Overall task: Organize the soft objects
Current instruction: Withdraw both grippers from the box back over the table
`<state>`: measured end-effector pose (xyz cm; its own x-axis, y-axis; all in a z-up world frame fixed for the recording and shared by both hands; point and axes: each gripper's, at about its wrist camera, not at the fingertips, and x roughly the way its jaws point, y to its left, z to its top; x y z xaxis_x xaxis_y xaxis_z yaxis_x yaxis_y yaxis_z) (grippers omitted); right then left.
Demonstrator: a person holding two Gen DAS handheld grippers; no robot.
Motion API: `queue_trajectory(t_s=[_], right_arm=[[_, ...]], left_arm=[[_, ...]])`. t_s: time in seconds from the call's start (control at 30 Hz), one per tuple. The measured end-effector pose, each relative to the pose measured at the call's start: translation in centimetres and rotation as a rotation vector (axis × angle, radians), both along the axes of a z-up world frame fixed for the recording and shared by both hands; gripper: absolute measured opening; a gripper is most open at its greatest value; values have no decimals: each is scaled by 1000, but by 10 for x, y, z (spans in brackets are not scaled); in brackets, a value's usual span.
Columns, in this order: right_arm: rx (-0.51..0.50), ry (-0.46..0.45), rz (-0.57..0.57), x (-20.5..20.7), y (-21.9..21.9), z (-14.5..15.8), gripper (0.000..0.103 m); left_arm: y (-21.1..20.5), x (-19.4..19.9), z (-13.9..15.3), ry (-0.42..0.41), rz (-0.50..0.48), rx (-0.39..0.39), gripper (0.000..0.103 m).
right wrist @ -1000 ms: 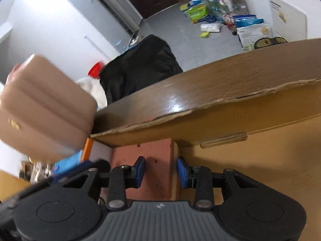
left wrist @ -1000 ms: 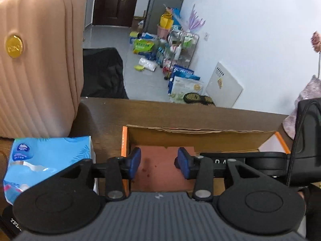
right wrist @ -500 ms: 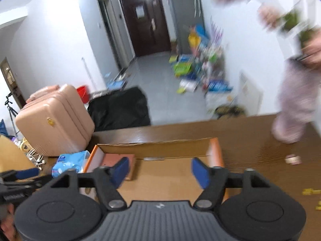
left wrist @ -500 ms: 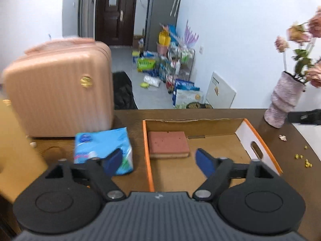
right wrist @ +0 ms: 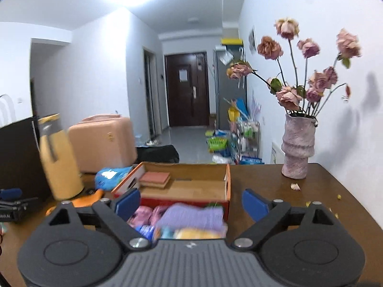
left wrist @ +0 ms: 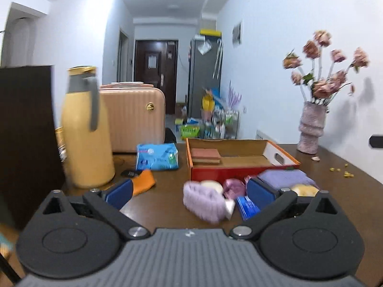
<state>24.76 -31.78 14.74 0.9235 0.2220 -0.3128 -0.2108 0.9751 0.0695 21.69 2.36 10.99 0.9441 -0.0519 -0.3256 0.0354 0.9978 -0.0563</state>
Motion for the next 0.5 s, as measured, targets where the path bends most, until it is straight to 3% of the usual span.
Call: queue_trajectory(t_s=[0.1, 0.23, 0.37, 0.5], right_arm=[[-25, -20, 14, -54, 12, -36, 96], [-49, 28, 13, -117, 28, -84, 97], [19, 91, 7, -145, 34, -109, 97], [-24, 100, 13, -152, 45, -116, 96]], left_arm=[[1, -57, -25, 23, 14, -43, 103], [4, -106, -48, 84, 28, -60, 103], [7, -124, -59, 110, 31, -29, 103], [4, -124, -61, 89, 38, 11, 103]])
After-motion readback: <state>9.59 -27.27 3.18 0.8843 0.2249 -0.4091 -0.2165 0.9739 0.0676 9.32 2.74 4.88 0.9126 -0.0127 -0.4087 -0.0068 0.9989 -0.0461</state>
